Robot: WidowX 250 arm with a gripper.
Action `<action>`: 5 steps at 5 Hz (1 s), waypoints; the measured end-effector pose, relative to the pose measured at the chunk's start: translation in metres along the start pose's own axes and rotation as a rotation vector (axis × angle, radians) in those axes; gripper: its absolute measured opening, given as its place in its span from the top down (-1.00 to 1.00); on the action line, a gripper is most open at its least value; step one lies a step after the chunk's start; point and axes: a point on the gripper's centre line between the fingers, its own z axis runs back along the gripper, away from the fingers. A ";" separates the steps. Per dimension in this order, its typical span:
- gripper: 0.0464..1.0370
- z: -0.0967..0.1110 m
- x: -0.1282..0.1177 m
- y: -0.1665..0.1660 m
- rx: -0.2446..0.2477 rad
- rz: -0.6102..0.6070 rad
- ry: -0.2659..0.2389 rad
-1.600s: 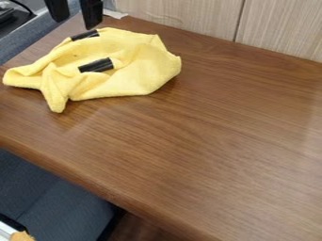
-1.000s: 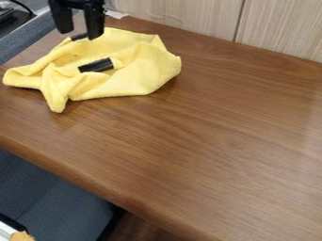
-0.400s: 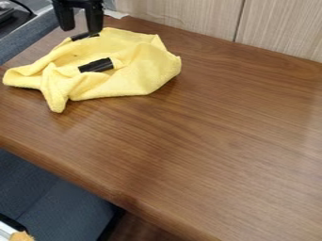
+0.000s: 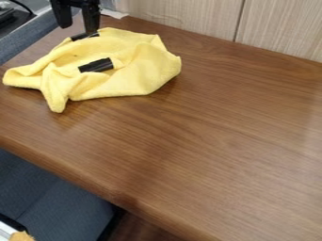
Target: Unfold the cloth yellon on the top right in the table
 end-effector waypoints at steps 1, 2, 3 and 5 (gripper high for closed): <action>-0.93 -0.007 0.000 0.003 0.009 0.001 0.015; -0.93 -0.022 -0.003 0.005 -0.010 0.007 0.057; -0.86 -0.026 -0.003 0.007 -0.008 0.017 0.072; 0.30 -0.026 -0.004 0.014 0.009 0.039 0.062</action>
